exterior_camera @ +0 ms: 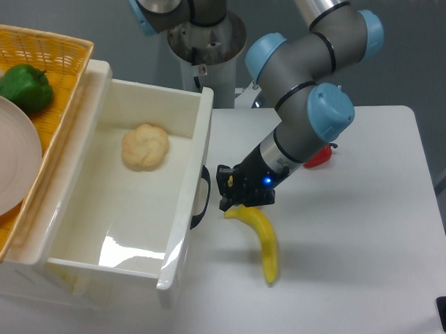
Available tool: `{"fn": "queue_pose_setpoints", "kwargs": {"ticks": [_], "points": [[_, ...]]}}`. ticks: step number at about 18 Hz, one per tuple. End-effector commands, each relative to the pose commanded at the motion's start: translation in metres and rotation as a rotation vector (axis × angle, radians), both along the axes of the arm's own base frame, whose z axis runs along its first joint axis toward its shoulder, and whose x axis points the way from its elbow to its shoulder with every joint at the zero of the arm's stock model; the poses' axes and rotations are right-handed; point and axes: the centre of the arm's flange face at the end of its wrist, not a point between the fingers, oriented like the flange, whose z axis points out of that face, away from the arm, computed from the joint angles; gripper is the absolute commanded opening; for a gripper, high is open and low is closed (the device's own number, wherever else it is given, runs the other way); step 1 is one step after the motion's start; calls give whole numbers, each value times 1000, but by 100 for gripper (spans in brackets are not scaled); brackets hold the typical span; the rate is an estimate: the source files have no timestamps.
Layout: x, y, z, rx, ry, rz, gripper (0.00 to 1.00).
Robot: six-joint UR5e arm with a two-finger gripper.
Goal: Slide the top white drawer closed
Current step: 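Lower the gripper to the front panel of the open white drawer, then push the drawer front inward with the gripper until the drawer shuts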
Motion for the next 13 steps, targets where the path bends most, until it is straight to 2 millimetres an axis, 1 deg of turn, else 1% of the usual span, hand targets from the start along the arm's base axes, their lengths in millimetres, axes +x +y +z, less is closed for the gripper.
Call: {"fn": "queue_pose_setpoints", "kwargs": {"ticks": [8,12,13], "points": [[7,1,9,-10,-35,-3,0],[16,6,14,-6,-43,-1,0],[21,8,19,-3,-37,-4,0]]}}
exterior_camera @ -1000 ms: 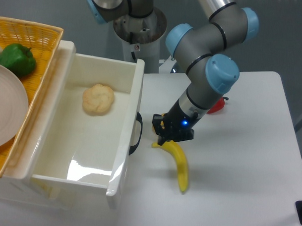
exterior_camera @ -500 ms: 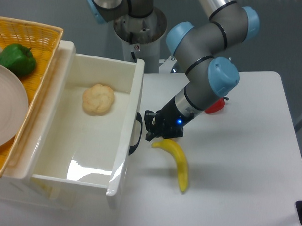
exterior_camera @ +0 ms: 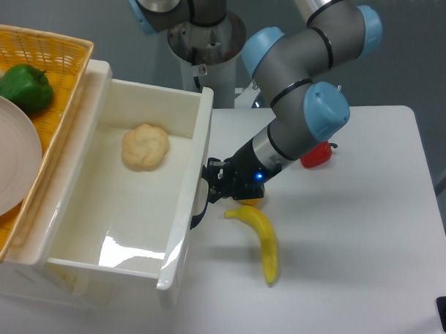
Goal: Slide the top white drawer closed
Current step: 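Push the drawer front inward with the gripper until the drawer shuts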
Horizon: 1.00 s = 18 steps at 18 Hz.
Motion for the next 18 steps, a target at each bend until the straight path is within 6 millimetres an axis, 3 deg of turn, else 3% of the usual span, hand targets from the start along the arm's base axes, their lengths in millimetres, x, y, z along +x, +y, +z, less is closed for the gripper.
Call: {"fn": "queue_pose_setpoints", "kwargs": {"ticks": [18], "points": [[45,30,9,-21,-18,-18,0]]}}
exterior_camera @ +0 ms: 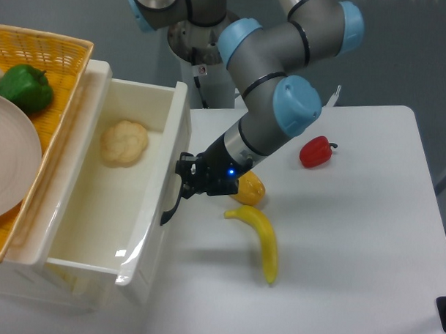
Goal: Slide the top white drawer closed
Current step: 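Push the drawer front inward with the gripper until the drawer shuts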
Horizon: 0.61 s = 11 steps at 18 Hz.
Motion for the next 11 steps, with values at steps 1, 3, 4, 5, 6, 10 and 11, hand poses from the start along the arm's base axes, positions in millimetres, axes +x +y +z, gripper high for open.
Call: {"fn": "queue_pose_setpoints", "kwargs": {"ticks": [1,3,4,5,6,10,11], "points": [[3,1,-1,-4,-3,0,0],[11,7,-1,-11,-8,-3,0],[16,10,-1,-15,-10,-6,0],[19,12,0,-18,-12,-5,0],[24,15,0,-23,-15,-6,0],[40,24,2,-29,-24,-12,0],[45,27,2,-32,-25,-15,0]]}}
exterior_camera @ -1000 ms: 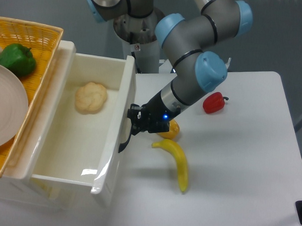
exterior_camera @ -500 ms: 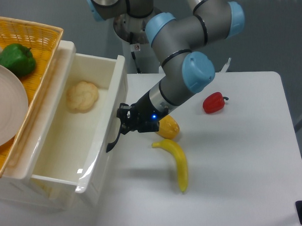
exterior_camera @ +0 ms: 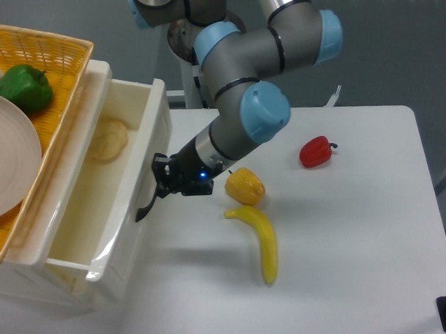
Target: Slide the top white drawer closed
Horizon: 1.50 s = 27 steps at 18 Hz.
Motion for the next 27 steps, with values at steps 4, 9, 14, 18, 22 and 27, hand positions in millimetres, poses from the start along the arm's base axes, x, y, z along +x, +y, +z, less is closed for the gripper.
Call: {"fn": "queue_pose_setpoints", "kwargs": {"ticks": [4,9,14,18,22,27], "points": [[14,7,1,-6,-4,-9,0],[30,17,1,-4,3,-18,0],[47,26,-3,-7,7,-32,0],[54,29,-4,-14,3,-33,0],[50,28,-4,-9,10,-31,0],[-33,-8,13,23,71,100,43]]}}
